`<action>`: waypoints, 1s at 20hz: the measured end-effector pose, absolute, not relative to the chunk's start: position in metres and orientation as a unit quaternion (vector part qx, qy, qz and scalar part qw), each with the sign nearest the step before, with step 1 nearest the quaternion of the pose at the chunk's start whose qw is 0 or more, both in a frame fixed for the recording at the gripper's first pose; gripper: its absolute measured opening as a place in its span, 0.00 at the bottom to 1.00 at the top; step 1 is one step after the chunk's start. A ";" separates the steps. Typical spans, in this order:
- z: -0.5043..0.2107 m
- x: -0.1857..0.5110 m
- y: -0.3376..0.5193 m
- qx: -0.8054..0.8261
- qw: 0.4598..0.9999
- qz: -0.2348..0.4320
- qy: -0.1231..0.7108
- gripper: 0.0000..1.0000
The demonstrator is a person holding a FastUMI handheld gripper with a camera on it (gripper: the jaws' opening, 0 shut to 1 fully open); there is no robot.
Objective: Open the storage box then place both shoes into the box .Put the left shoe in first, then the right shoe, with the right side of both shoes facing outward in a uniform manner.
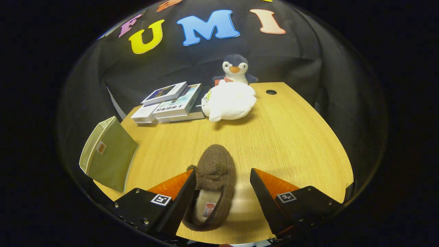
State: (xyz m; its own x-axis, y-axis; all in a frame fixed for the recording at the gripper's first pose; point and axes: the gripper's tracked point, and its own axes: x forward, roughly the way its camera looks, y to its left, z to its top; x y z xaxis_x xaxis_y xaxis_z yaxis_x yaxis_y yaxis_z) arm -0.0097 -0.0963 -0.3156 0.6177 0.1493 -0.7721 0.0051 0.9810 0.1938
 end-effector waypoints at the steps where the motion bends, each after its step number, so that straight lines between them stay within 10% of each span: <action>1: -0.320 -0.013 -0.097 0.084 0.893 0.043 0.441 0.96; 14: -0.372 -0.024 -0.094 0.095 0.859 0.066 0.498 0.93; 20: -0.375 -0.022 -0.082 0.125 0.851 0.052 0.507 0.28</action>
